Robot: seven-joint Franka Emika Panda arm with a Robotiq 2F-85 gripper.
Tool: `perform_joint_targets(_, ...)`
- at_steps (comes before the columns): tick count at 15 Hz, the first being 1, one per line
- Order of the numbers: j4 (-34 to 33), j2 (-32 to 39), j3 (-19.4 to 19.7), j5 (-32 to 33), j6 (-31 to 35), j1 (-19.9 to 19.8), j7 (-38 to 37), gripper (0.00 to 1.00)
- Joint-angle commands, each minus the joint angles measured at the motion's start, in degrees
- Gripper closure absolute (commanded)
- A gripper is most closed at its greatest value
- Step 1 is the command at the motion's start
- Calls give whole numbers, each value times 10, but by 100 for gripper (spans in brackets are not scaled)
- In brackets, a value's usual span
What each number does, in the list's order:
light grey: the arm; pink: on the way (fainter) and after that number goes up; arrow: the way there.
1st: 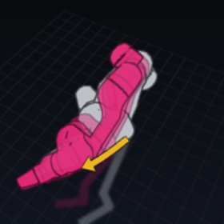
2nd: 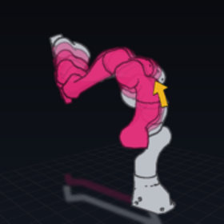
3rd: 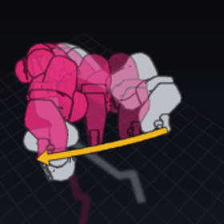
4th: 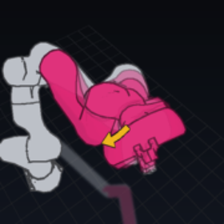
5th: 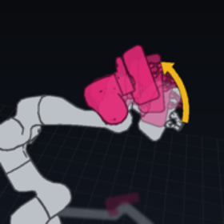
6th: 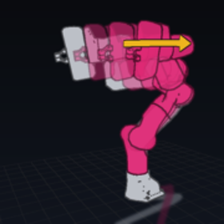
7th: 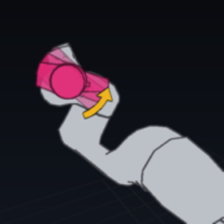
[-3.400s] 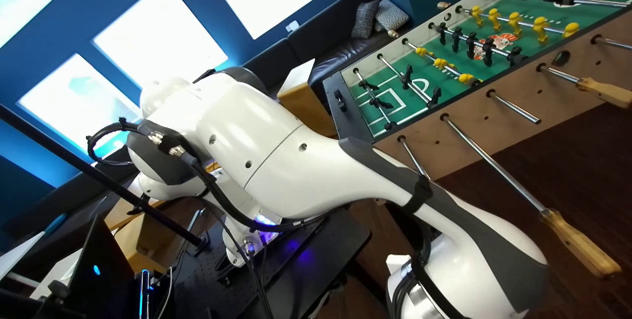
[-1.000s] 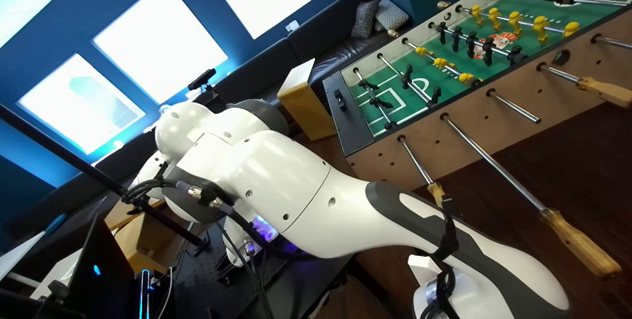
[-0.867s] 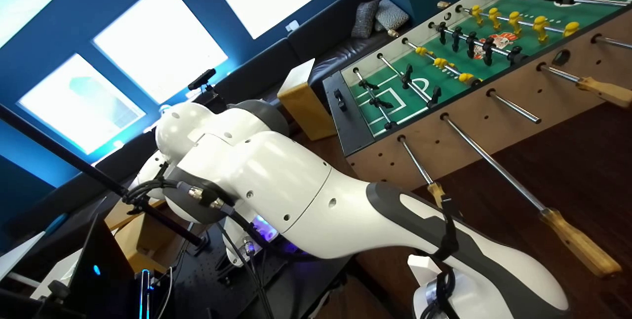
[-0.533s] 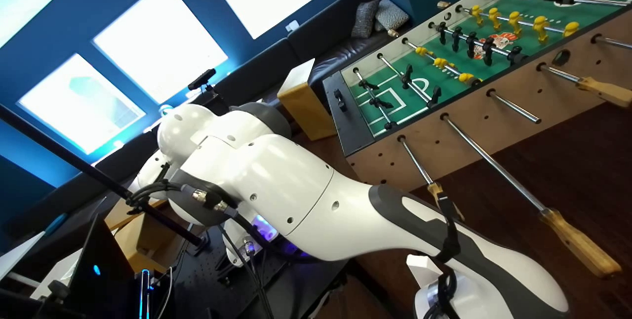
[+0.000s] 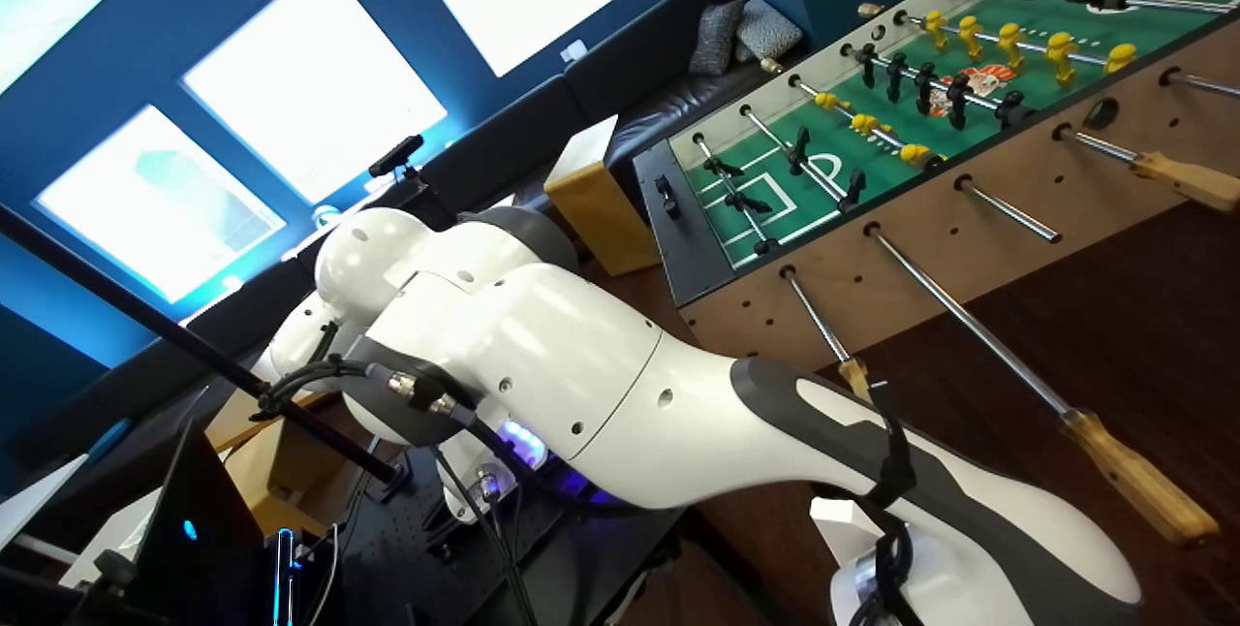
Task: Rotate the first rod on the foosball table
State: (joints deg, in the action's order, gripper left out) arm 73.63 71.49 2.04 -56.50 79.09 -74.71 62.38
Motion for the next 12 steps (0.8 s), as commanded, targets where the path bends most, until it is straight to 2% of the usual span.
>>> perform_joint_targets(1, -41, 18, 7, 21, -30, 9, -23, 0)
perform_joint_targets(2, -13, 6, 3, 5, -5, 4, -6, 0)
perform_joint_targets(10, -18, 12, -1, 7, -22, 0, -13, 0)
perform_joint_targets(11, -21, 14, -1, 8, -26, -1, -16, 25)
perform_joint_targets(12, -22, 14, -1, 7, -26, -2, -17, 26)
